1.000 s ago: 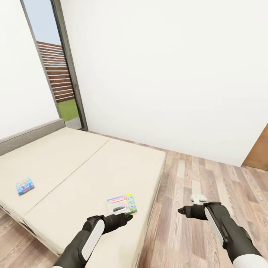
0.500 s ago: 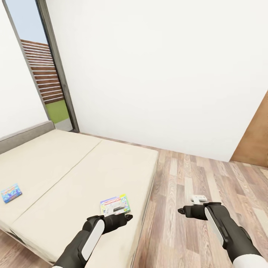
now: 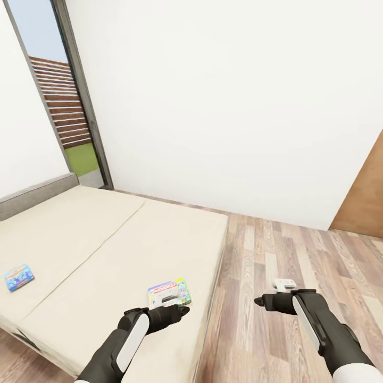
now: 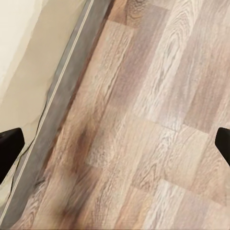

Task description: Put all the toys in the child's room - the three board games (two on the bed and one on the table), the two jigsaw puzzles on the table, and the tennis ball on the table - inside the toy box on the table in the child's room.

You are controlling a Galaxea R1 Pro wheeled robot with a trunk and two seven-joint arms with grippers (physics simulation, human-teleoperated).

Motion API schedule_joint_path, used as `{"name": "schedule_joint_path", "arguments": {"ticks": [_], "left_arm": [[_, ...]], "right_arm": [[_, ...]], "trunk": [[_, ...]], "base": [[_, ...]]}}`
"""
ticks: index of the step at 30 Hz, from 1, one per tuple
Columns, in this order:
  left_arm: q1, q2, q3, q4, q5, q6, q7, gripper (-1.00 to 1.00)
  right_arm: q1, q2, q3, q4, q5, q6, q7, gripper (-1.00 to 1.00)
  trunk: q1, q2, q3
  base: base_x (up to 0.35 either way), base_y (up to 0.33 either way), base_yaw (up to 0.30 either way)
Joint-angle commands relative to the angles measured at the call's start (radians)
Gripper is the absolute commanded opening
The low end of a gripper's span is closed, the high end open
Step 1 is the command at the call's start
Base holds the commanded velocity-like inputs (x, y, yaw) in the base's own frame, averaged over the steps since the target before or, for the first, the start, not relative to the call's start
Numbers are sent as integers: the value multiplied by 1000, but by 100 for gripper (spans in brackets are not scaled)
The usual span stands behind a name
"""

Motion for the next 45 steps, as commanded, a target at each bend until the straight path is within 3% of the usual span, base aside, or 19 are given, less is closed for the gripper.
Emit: {"name": "schedule_joint_path", "arguments": {"ticks": [1,45], "left_arm": [[0,0,0,-1,5,4,3,100],[4,1,-1,0,4,2,-3,100]], "right_arm": [[-1,0,-1,-1,-7,6,-1,100],[-1,0,0,-1,-7,5,-1,100]], "trunk": [[0,-1,-1],[0,-1,-1]], "base": [[0,220,-6],[15,277,-1]]}}
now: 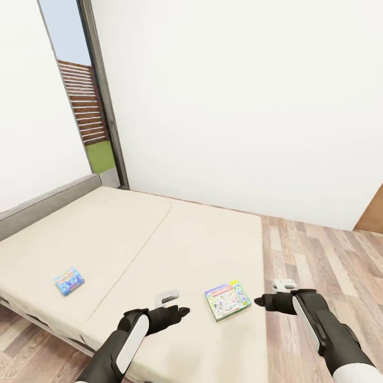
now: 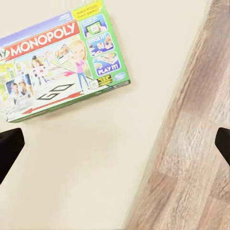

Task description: Put all the toys in the child's room - the three board games (two on the bed and one on the table), the two jigsaw puzzles on the table, and the tennis ball on the table - inside the toy box on the table in the child's room.

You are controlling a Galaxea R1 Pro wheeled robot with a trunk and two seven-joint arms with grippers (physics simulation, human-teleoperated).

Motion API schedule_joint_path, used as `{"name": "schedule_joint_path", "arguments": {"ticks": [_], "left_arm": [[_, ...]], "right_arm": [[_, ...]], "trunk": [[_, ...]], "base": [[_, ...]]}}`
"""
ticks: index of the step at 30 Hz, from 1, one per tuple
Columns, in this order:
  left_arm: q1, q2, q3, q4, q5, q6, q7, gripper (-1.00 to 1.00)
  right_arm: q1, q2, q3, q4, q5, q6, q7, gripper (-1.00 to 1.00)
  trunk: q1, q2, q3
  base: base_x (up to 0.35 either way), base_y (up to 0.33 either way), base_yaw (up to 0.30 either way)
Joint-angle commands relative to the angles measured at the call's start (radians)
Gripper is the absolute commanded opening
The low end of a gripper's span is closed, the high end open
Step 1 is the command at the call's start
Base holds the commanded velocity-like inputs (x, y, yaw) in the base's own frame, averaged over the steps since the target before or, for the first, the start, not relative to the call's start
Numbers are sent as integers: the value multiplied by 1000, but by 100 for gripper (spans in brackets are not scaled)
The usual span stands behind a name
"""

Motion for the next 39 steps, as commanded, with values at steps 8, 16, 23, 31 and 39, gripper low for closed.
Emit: {"name": "schedule_joint_path", "arguments": {"ticks": [8,16,23,31,39], "left_arm": [[5,0,-1,-1,5,3,3,100],[7,0,-1,-1,5,3,5,100],[7,0,0,-2,5,3,6,100],[7,0,0,-2,5,3,6,100],[7,0,0,-2,5,4,6,100]], "right_arm": [[-1,0,-2,-1,-7,6,-1,100],[0,0,-2,-1,-7,6,-1,100],[0,0,-2,-1,-7,6,-1,100],[0,0,-2,-1,-7,6,-1,100],[0,0,-2,-1,-7,6,-1,100]], "trunk": [[0,-1,-1],[0,-1,-1],[0,-1,-1],[0,-1,-1],[0,-1,-1]], "base": [[206,226,0],[179,134,3],[71,52,74],[26,19,198],[8,6,245]]}}
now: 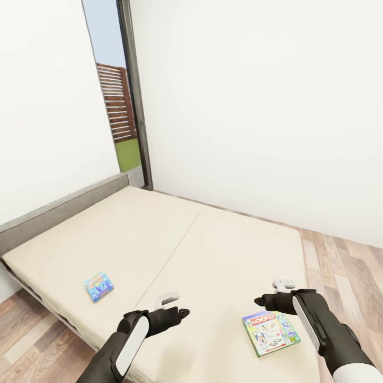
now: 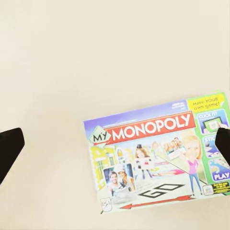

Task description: Put all the toys in the child's room - the three board games (two on the bed and one on the table), the two jigsaw puzzles on the table, and the tennis ball on the table - inside the toy box on the table in the child's room.

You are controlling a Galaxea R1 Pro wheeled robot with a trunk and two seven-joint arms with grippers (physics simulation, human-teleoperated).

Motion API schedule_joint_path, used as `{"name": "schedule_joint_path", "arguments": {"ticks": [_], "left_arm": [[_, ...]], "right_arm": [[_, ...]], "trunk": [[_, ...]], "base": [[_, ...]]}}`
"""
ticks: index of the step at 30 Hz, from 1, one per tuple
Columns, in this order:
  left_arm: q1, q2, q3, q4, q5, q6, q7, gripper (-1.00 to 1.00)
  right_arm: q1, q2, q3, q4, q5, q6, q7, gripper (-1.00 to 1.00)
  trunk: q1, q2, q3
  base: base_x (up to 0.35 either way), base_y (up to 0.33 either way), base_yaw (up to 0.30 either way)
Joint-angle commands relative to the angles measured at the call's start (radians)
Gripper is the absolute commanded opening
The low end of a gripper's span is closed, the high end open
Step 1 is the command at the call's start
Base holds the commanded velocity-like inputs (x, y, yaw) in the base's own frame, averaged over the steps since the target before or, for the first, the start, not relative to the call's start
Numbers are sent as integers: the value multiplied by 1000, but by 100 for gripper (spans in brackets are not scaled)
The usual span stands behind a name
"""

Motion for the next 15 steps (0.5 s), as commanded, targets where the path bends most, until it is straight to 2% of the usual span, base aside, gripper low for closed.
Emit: {"name": "schedule_joint_path", "arguments": {"ticks": [1,7,15], "left_arm": [[-1,0,0,-1,4,4,3,100],[-1,0,0,-1,4,4,3,100],[-1,0,0,-1,4,4,3,100]], "right_arm": [[0,0,-1,-1,-7,5,-1,100],[0,0,-1,-1,-7,5,-1,100],[0,0,-1,-1,-7,5,-1,100]], "trunk": [[0,-1,-1],[0,-1,-1],[0,-1,-1]], "base": [[4,3,197],[3,2,144],[1,1,59]]}}
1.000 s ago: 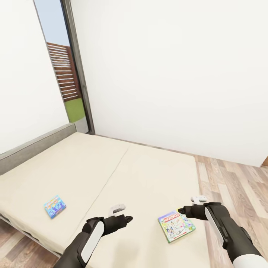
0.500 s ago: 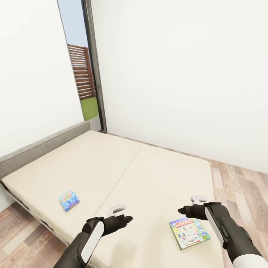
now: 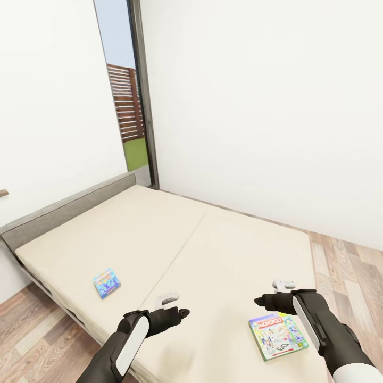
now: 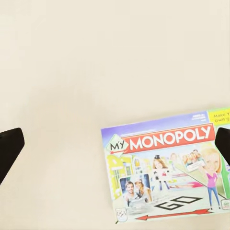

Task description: Put all the toys in the child's room - the three board games (two on the bed and one on the table), the two jigsaw puzzles on the table, and the tennis ball on the table - inside the toy box on the table in the child's room.

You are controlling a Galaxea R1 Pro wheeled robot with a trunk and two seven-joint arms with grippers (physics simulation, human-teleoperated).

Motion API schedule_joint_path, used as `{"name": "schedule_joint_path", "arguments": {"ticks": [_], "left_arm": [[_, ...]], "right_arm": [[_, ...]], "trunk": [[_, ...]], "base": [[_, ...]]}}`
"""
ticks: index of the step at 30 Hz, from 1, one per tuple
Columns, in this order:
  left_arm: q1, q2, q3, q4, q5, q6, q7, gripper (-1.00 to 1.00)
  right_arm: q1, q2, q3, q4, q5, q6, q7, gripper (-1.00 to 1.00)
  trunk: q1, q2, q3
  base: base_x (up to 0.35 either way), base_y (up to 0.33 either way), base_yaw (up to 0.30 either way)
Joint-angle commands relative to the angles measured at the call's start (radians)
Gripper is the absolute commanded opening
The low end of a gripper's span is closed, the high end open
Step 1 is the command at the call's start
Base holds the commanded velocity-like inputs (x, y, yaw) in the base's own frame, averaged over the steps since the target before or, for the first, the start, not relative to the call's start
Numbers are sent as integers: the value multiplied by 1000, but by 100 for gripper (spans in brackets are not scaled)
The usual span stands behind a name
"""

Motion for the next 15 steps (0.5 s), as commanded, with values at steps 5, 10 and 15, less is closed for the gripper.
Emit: {"name": "schedule_joint_path", "arguments": {"ticks": [5,10,15], "left_arm": [[-1,0,0,-1,4,4,3,100],[-1,0,0,-1,4,4,3,100],[-1,0,0,-1,4,4,3,100]], "right_arm": [[-1,0,-1,-1,-7,5,-1,100],[-1,-1,-1,-1,-7,5,-1,100],[-1,-1,-1,-1,-7,5,-1,100]], "trunk": [[0,-1,-1],[0,-1,-1],[0,-1,-1]], "base": [[0,0,26],[0,0,14],[0,0,7]]}}
